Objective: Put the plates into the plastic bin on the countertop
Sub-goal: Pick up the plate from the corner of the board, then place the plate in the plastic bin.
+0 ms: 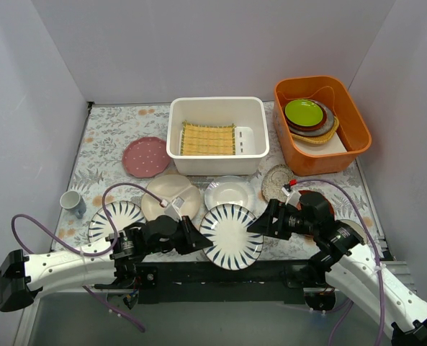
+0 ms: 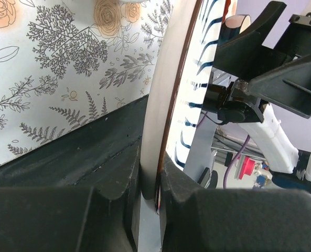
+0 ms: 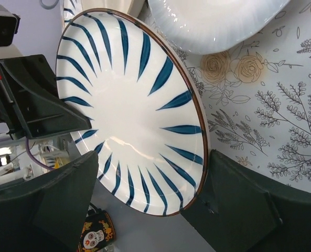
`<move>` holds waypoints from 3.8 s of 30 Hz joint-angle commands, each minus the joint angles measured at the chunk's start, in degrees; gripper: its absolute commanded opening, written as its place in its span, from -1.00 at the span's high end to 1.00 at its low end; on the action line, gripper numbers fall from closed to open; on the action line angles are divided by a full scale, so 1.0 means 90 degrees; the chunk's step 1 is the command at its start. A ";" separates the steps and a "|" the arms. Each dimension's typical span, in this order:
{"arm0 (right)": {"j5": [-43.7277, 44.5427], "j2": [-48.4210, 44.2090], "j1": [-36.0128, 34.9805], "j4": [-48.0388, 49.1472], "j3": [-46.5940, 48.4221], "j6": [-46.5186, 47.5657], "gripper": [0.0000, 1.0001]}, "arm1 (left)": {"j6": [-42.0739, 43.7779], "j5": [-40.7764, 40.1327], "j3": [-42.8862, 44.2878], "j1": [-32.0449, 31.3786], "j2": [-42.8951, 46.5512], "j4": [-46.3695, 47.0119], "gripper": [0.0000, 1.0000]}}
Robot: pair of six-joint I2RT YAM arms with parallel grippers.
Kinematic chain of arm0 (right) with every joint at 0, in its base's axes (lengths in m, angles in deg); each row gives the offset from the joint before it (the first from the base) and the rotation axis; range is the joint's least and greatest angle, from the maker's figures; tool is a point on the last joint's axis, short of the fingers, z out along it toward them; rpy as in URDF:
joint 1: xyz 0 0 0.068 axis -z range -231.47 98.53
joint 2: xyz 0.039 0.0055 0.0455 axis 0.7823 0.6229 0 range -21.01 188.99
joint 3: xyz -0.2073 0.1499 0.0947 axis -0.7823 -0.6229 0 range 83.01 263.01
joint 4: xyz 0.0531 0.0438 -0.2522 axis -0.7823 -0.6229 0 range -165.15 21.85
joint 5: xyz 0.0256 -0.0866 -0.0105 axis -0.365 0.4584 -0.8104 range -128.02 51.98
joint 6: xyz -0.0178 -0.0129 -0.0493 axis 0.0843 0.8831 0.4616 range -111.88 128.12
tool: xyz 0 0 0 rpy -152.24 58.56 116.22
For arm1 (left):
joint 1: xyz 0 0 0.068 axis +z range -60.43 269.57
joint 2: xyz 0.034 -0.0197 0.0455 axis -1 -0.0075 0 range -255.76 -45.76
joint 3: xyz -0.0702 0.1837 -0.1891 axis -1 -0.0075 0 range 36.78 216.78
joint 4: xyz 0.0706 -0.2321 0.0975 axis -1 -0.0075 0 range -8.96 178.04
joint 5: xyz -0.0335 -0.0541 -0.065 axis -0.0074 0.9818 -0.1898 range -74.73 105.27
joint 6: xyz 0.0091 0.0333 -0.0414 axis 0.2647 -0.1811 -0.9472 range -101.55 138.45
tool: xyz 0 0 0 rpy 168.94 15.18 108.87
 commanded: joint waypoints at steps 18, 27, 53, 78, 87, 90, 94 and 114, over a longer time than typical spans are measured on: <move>0.0909 -0.0355 -0.0053 -0.0928 0.1228 0.0345 -0.96 | 0.0363 -0.1234 0.1363 0.0013 -0.0002 -0.1145 1.00; 0.1017 -0.0443 -0.0053 -0.1016 0.1266 0.0364 -0.96 | 0.0782 -0.1302 0.2123 0.0013 -0.0276 -0.1116 1.00; 0.0919 -0.0863 -0.0053 -0.1085 0.1657 0.0628 -0.96 | 0.2931 0.0103 0.4146 0.1233 -0.2570 -0.0198 1.00; 0.0763 -0.1156 -0.0053 -0.1046 0.1296 0.0569 -0.95 | 0.3509 0.3160 0.6070 0.3956 -0.4406 0.0611 1.00; 0.0763 -0.1078 -0.0053 -0.1075 0.1306 0.0647 -0.93 | 0.2971 0.4049 0.6626 0.4729 -0.5246 0.1365 1.00; 0.0773 -0.1136 -0.0053 -0.1124 0.1286 0.0648 -0.93 | 0.3010 0.4098 0.6997 0.4943 -0.5578 0.1278 1.00; 0.0841 -0.1195 -0.0053 -0.1250 0.1286 0.0618 -0.93 | 0.3049 0.4166 0.7398 0.5237 -0.5949 0.1112 1.00; 0.0870 -0.1176 -0.0053 -0.1397 0.1267 0.0687 -0.96 | 0.3889 0.3903 0.7643 0.5579 -0.6995 0.0447 1.00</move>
